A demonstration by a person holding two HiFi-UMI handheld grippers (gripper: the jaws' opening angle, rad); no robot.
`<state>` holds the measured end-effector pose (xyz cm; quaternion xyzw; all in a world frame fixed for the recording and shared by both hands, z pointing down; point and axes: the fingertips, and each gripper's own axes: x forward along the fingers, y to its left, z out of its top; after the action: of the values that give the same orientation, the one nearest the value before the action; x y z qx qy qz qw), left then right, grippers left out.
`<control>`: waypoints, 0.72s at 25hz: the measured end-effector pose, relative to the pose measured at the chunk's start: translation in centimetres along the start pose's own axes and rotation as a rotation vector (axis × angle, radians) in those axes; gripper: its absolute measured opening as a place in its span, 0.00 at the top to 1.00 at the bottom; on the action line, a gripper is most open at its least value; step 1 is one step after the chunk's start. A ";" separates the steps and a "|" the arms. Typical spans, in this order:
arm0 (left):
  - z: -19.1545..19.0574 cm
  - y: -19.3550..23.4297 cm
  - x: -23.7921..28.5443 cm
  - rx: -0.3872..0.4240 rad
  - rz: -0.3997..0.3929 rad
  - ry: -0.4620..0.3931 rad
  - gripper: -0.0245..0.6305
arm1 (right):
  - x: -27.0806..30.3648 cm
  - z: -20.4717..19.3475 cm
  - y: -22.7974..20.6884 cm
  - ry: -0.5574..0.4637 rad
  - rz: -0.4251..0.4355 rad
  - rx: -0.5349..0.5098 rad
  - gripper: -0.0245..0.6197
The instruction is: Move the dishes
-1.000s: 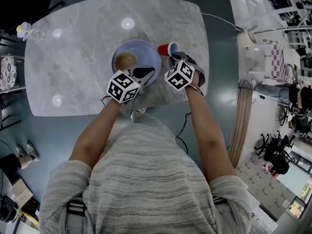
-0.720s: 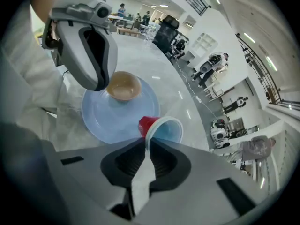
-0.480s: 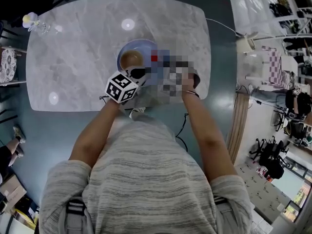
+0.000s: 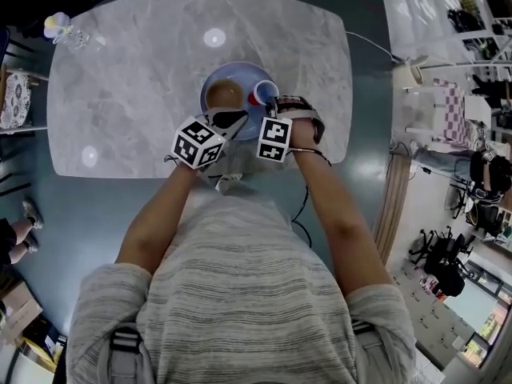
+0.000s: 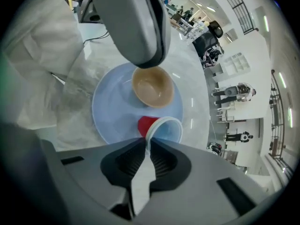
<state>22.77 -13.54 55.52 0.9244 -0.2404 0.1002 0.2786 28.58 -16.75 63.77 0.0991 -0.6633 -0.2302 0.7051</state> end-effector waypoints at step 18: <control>-0.6 -0.2 -0.5 -0.001 0.001 0.010 0.93 | 0.3 0.4 0.9 0.022 -0.088 -0.111 0.88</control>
<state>22.41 -12.86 55.77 0.9236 -0.2393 0.1047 0.2805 28.34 -16.05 64.49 0.0917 -0.6369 -0.2963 0.7058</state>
